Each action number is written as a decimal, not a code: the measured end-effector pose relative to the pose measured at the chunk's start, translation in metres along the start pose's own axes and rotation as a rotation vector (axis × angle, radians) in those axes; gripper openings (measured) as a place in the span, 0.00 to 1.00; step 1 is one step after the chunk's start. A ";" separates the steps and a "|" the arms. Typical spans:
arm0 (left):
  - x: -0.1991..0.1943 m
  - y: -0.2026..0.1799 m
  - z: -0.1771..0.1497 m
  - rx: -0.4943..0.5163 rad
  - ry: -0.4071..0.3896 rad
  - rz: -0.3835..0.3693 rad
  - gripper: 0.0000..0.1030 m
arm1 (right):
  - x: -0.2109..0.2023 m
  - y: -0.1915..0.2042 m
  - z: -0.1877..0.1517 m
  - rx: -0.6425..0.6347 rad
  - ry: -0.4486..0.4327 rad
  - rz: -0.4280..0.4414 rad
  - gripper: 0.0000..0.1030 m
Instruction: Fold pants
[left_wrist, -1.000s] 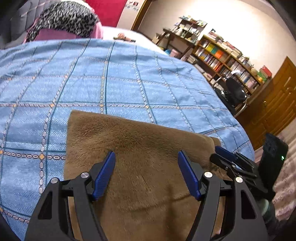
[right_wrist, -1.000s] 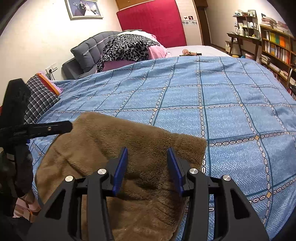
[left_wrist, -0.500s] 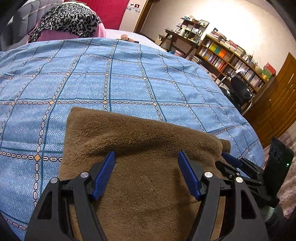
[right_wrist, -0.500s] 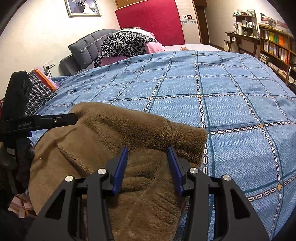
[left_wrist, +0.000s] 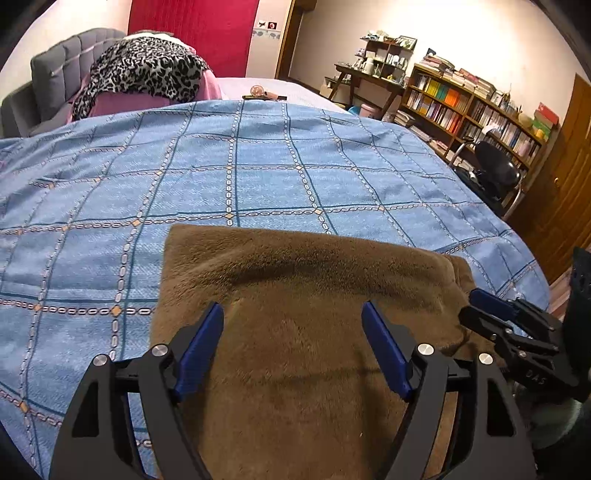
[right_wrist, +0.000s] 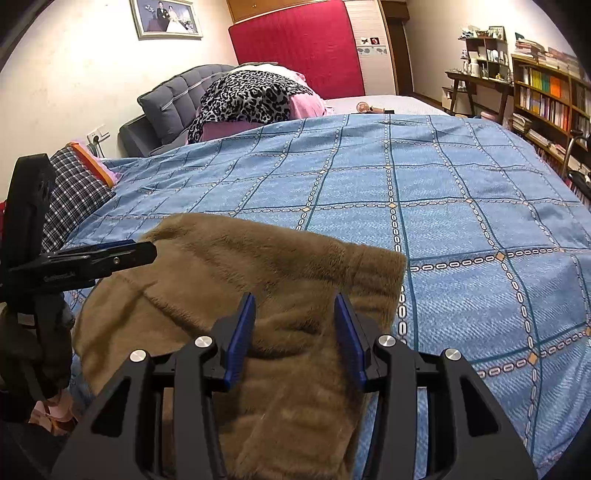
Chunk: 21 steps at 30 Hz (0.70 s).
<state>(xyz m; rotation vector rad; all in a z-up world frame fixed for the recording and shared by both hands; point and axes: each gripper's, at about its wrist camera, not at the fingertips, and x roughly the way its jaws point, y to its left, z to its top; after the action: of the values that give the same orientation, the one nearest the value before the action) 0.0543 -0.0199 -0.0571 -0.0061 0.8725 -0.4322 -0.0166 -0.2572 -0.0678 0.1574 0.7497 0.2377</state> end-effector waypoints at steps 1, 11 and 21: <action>-0.001 0.000 -0.001 0.001 0.000 0.004 0.75 | -0.001 -0.001 -0.001 0.005 0.001 -0.005 0.45; -0.015 0.017 -0.011 -0.030 -0.007 0.058 0.82 | -0.004 -0.010 -0.007 0.054 0.012 -0.031 0.47; -0.011 0.034 -0.024 -0.068 0.034 0.070 0.85 | -0.005 -0.028 -0.010 0.131 0.044 -0.046 0.66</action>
<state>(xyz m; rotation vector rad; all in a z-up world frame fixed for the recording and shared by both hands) 0.0428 0.0190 -0.0706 -0.0304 0.9181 -0.3377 -0.0227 -0.2845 -0.0786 0.2594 0.8125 0.1484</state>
